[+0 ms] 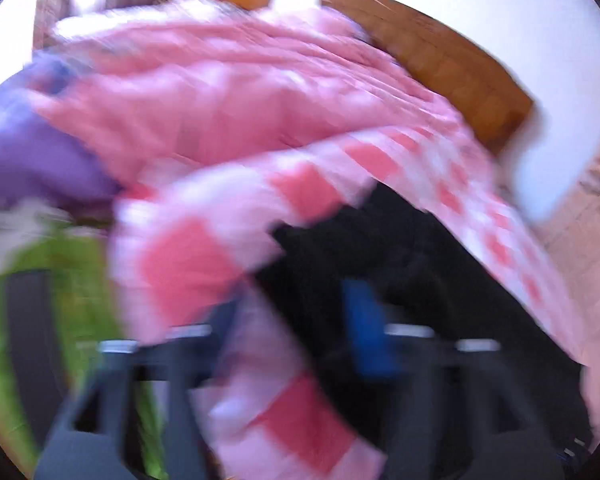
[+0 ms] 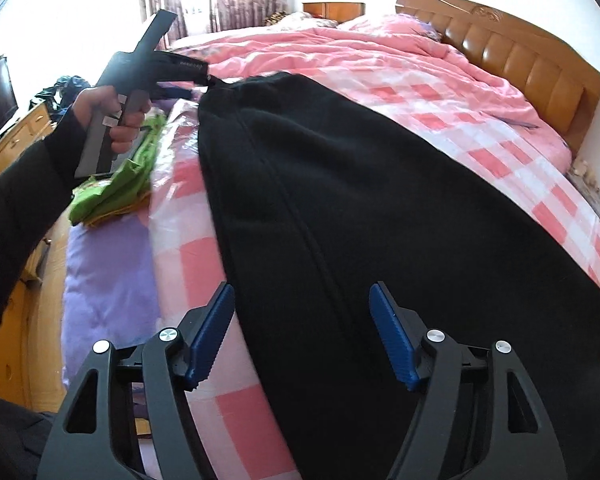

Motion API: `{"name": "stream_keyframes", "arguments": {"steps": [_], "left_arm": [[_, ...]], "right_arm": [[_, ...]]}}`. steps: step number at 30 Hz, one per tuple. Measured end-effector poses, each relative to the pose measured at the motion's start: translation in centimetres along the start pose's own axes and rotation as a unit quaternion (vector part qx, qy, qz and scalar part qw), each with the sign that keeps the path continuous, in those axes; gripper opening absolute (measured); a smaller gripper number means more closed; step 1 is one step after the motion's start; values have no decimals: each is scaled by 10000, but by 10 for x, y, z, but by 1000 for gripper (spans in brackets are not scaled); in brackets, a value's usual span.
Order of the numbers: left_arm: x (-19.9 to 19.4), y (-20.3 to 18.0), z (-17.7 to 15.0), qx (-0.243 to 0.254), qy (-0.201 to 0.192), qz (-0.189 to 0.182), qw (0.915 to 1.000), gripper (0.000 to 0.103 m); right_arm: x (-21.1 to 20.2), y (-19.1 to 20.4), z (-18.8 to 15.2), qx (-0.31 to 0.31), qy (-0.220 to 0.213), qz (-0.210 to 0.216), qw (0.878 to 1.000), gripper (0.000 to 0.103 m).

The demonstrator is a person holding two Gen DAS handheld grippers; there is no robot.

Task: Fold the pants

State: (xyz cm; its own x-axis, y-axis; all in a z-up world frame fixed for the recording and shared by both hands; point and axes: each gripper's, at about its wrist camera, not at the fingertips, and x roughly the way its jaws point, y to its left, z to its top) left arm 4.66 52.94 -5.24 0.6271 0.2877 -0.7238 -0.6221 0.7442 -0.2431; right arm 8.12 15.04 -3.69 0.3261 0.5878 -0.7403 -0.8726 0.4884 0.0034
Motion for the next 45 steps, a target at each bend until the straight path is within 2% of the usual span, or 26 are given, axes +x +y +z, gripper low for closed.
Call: {"name": "stream_keyframes", "arguments": {"steps": [1,2,3,4,6,8,9,11,13,14,16,18,19,20,21,23,24,34,37,39,40,45], "left_arm": [[-22,-6,-4,109,-500,351,9981,85],[-39,-16,-8,305,-794,530,9950,85],[-56,-30,-14,602,-992,540,9918,85],[-67,-44,-21,825,-1062,386,9902,86],[-75,-75,-37,1373,-949,-12,9860,90],[-69,-102,-52,1943,-714,-169,9782,90],[-61,-116,-62,2264,-572,-182,9722,90],[-36,-129,-74,2583,-293,84,9656,90],[-8,-126,-78,2462,108,205,9689,91],[3,-115,-79,2204,327,24,9749,91],[7,-99,-78,1876,405,-277,9810,92],[5,-95,-78,1848,426,-341,9813,94],[5,-91,-79,1812,470,-298,9819,100],[8,-87,-80,1743,561,-266,9827,102],[13,-80,-81,1575,694,-438,9841,102],[10,-76,-84,1483,683,-605,9847,102],[8,-78,-83,1563,635,-574,9840,102],[-3,-104,-90,2035,347,73,9784,102],[-3,-106,-90,2103,297,168,9770,102],[-4,-107,-91,2116,273,220,9767,102],[-4,-107,-92,2124,264,232,9766,102],[-3,-108,-92,2118,279,276,9765,102]], "right_arm": [[-1,0,4,-3,-50,-35,10000,69],[-1,-1,10,23,-101,-76,9999,69],[0,-3,15,62,-133,-96,9998,69],[3,-5,24,180,-178,-171,9995,69],[11,-8,37,338,-195,-194,9990,69],[25,-8,52,418,-131,-147,9989,69],[33,-3,58,334,-51,-207,9992,69],[44,7,61,54,141,-313,9994,69],[60,14,52,-207,558,-372,9975,69],[58,12,48,-114,488,-230,9985,70],[55,9,40,-51,516,-95,9986,71],[52,9,35,-94,522,-41,9986,71],[50,9,33,-96,509,-31,9987,71],[49,9,32,-72,494,-20,9987,71],[48,10,30,-45,470,-7,9989,71],[48,10,30,-22,439,-10,9990,71],[50,9,32,-17,433,-9,9991,71],[37,5,28,164,421,106,9989,71],[28,-7,25,501,192,-189,9984,79],[30,-13,19,586,309,-393,9970,80],[32,-13,14,552,448,-386,9967,81],[23,-5,0,379,568,-200,9975,84]]}}
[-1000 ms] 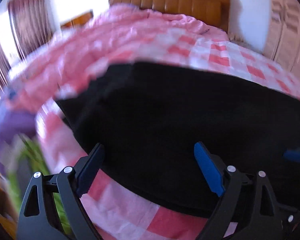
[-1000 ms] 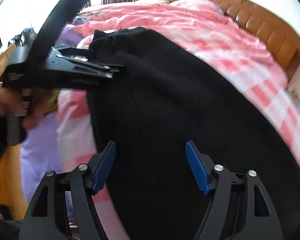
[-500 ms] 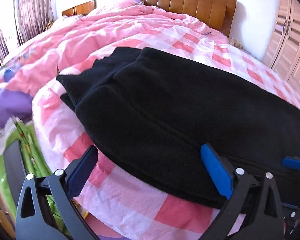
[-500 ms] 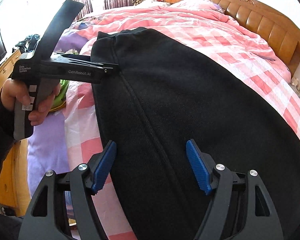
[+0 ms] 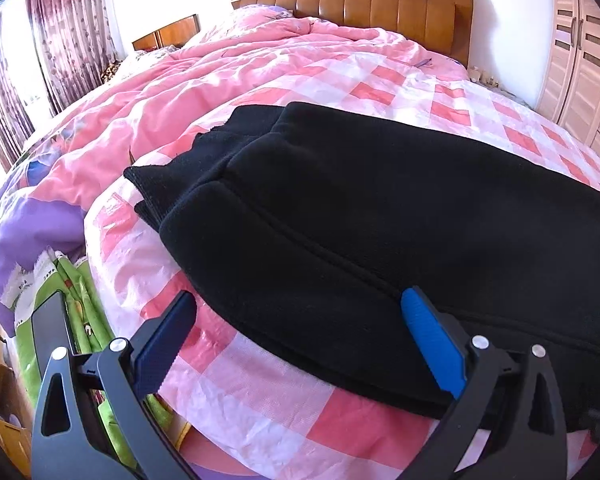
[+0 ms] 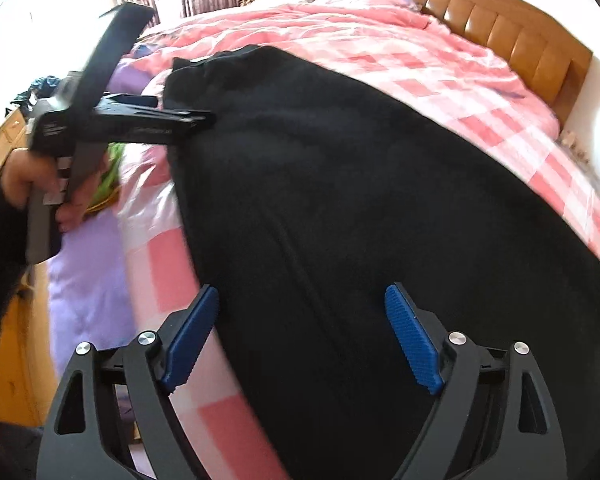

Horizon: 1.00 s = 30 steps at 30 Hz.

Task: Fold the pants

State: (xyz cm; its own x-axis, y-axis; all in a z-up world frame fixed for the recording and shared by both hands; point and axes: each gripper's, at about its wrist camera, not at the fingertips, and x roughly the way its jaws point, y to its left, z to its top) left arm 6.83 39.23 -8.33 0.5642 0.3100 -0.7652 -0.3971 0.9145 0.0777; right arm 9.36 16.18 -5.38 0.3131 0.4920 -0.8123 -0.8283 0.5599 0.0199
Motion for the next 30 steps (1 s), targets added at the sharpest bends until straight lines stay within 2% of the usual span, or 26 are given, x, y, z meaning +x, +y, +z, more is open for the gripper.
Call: {"name": "stream_keyframes", "arguments": {"steps": [3,5,6,7,8,10,12,14,18,20,22,24,25,26,27,28,30], "left_arm": [[-1,-3,0,9,15,106,9999,102],[-15,-7,2,-64,-22,494,9988,101],[-25,-12,3,-23,-132,722,9973,100],[-45,-23,2,143,-411,922,9948,100],[-63,-34,0,271,-632,890,9937,100],[-91,-63,-6,464,-854,294,9948,101],[-101,-103,-14,741,-668,-532,9936,101],[-101,-146,-24,1176,-482,-1016,9867,101],[-99,-223,-46,1941,-386,-1216,9727,101],[-108,-257,-55,2223,-483,-1289,9652,101],[-118,-281,-62,2455,-662,-1292,9585,101],[-125,-304,-70,2747,-690,-1370,9492,101],[-125,-316,-75,2920,-694,-1362,9441,101],[-123,-327,-80,3056,-703,-1296,9407,101],[-121,-337,-84,3162,-694,-1193,9386,101],[-123,-341,-86,3147,-792,-1099,9395,101],[-123,-347,-83,3184,-734,-980,9400,101]], "right_arm": [[-14,1,-9,-59,-45,-42,10000,84],[-41,-6,-20,110,-400,60,9991,84],[-57,-12,-29,189,-579,-1,9981,84],[-68,-19,-36,270,-688,-100,9972,85],[-80,-29,-45,406,-788,-293,9956,85],[-99,-52,-64,733,-887,-761,9904,85],[-110,-71,-83,1008,-880,-1039,9855,85],[-122,-93,-108,1362,-868,-1342,9777,85],[-141,-126,-154,1811,-677,-1950,9615,85],[-157,-143,-182,2082,-632,-2253,9497,86],[-171,-158,-208,2408,-698,-2314,9400,88],[-173,-171,-234,2750,-582,-2297,9318,88],[-172,-176,-248,2909,-605,-2173,9298,88],[-177,-176,-259,2983,-891,-1988,9293,88],[-178,-175,-259,2949,-900,-1983,9304,88],[-182,-169,-259,2842,-843,-2079,9321,88],[-195,-162,-262,2896,-918,-2052,9304,88]]}}
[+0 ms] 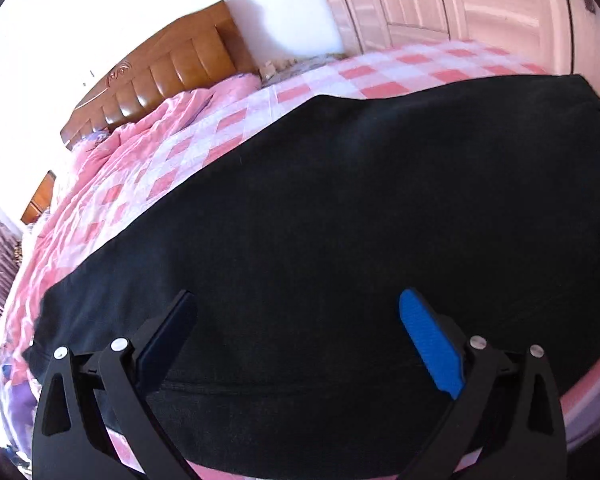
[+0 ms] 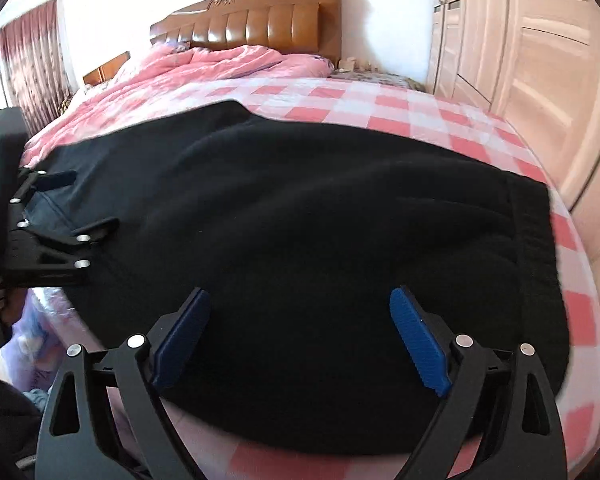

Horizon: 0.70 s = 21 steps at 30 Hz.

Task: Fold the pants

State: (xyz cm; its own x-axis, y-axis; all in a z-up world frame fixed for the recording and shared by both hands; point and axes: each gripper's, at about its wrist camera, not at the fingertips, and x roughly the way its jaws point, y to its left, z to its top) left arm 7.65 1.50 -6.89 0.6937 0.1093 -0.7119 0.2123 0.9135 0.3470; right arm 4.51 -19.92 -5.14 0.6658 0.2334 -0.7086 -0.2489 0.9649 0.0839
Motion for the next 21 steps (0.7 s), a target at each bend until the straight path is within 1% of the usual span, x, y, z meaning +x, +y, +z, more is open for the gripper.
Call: {"name": "stream_keyframes", "arguments": {"steps": [1,2,3,4,6,7,9,11,12,14,17,19,20,21], "left_arm": [[-2,-2,5,45,47,54,10000,101],[-9,-5,8,97,-36,57,9999,101],[-22,-11,12,171,-252,17,9995,101],[-30,-16,14,234,-372,-23,9990,101],[-40,-32,20,422,-525,-211,9975,101],[-43,-42,22,534,-552,-371,9964,101],[-39,-64,24,733,-531,-575,9942,101],[-36,-81,25,880,-506,-660,9926,101],[-34,-86,25,914,-519,-664,9922,101],[-35,-95,28,948,-609,-606,9918,101],[-36,-101,43,926,-659,-828,9901,101],[-43,-114,57,1019,-833,-1034,9859,101],[-44,-120,64,1095,-904,-1129,9834,101],[-44,-133,76,1252,-981,-1291,9788,101]], "right_arm": [[-11,-4,-3,119,-101,109,9998,88],[-25,-12,-8,297,-210,117,9993,88],[-29,-16,-9,398,-248,86,9989,88],[-41,-25,-18,581,-288,30,9979,88],[-52,-39,-32,834,-256,21,9962,88],[-56,-43,-43,966,-170,75,9952,88],[-53,-47,-54,1096,4,101,9939,88],[-51,-48,-59,1175,105,53,9930,88],[-49,-49,-60,1264,120,110,9919,88],[-42,-58,-61,1578,114,452,9864,88],[-34,-65,-54,1806,1,601,9817,90],[-30,-67,-48,1946,-22,689,9785,91],[-30,-68,-48,2008,-56,760,9767,93],[-30,-67,-49,1966,-88,772,9774,93]]}}
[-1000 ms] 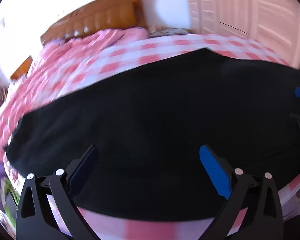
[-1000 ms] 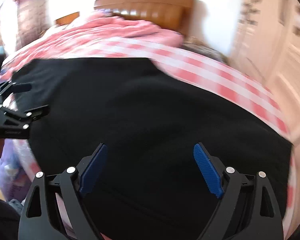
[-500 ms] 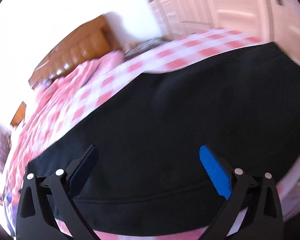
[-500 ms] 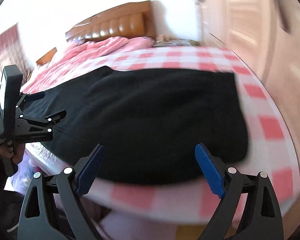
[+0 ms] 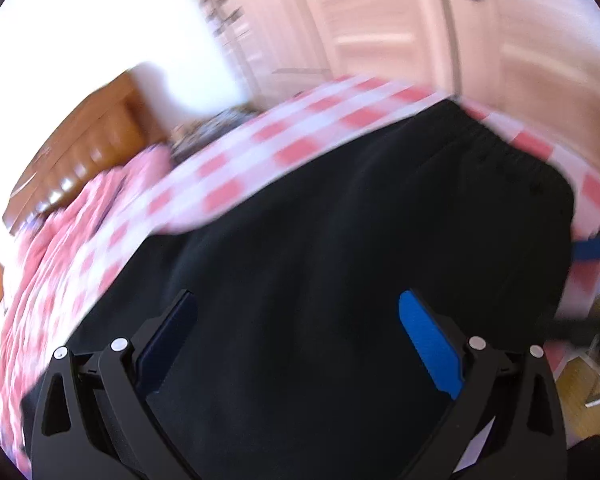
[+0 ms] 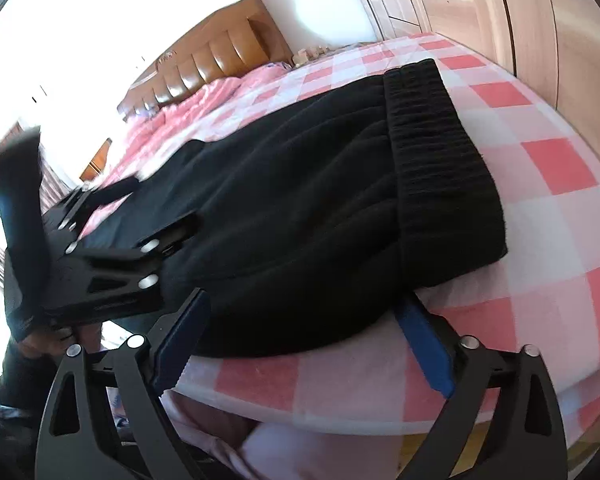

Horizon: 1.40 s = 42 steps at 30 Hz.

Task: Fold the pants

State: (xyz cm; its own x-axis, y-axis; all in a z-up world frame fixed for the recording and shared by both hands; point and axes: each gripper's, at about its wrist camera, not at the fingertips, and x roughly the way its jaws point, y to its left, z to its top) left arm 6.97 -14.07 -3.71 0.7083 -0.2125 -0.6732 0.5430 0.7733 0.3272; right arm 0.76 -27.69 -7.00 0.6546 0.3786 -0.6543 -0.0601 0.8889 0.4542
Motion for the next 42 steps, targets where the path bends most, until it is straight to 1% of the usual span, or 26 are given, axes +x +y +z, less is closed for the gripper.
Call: {"name": "stream_keyframes", "arguments": {"steps": [3,4,6,7,9,12,14,15,17,19,21,22,24,26,27,29,31,32,33,34,36,37,38,39,40,42], "left_arm": [[27,-19,30,359,115,-450,9983,101],[33,-24,35,446,189,-503,9976,101],[45,-35,45,724,351,-644,9947,101],[50,-43,48,933,374,-637,9929,101],[58,-54,48,1132,458,-595,9907,101],[59,-57,48,953,440,-753,9916,98],[62,-59,51,844,520,-1175,9881,79],[62,-59,54,783,629,-1376,9854,75],[59,-67,57,926,602,-1299,9854,71],[59,-71,60,913,615,-1286,9856,71],[58,-70,60,917,606,-1285,9856,72],[54,-63,60,843,563,-1322,9860,74],[38,-37,56,412,364,-1358,9892,81],[9,7,39,-217,-8,-1062,9941,90],[-9,38,21,-592,-233,-777,9949,99],[-30,89,-17,-1242,-313,-290,9913,101],[-40,135,-57,-1852,-191,123,9824,101],[-48,161,-86,-2198,-100,392,9747,101],[-53,178,-104,-2403,-24,560,9691,101],[-60,203,-132,-2683,121,796,9600,101],[-80,248,-188,-3229,352,1330,9364,101],[-88,262,-205,-3409,401,1482,9275,101],[-102,284,-233,-3696,473,1702,9122,101],[-113,300,-253,-3897,521,1860,9005,101],[-127,322,-282,-4191,599,2115,8809,101],[-148,350,-317,-4540,728,2399,8550,101]], "right_arm": [[1,7,-5,-479,70,-157,9987,93],[-1,7,-7,-547,86,-187,9983,93],[-4,1,-7,-404,29,-89,9991,90],[-5,-3,-6,-271,-18,43,9996,90],[-6,-7,-5,-202,-88,149,9996,91],[-6,-3,-6,-416,-445,312,9977,91],[-19,1,-2,-422,-837,554,9941,89],[-23,7,0,-566,-882,479,9933,89],[-26,17,9,-827,-838,209,9928,89],[-26,13,12,-778,-772,156,9939,89],[-26,8,10,-714,-518,-12,9961,87],[-29,7,7,-754,-410,-232,9960,87],[-42,12,3,-932,-426,-571,9931,87],[-59,22,6,-1101,-625,-754,9891,87],[-66,30,8,-1170,-757,-779,9872,87],[-68,57,21,-1388,-1007,-576,9835,88],[-47,87,34,-1690,-953,-215,9808,90],[-35,101,37,-1841,-865,-120,9790,90],[-18,118,41,-2038,-744,-72,9762,90],[4,142,45,-2301,-617,-38,9712,90],[40,184,50,-2720,-434,154,9612,90],[60,210,52,-2908,-334,318,9557,90],[76,230,51,-3057,-263,530,9503,90],[88,254,49,-3197,-210,733,9444,90],[103,289,42,-3427,-119,963,9344,90],[128,335,30,-3802,69,1239,9165,90]]}}
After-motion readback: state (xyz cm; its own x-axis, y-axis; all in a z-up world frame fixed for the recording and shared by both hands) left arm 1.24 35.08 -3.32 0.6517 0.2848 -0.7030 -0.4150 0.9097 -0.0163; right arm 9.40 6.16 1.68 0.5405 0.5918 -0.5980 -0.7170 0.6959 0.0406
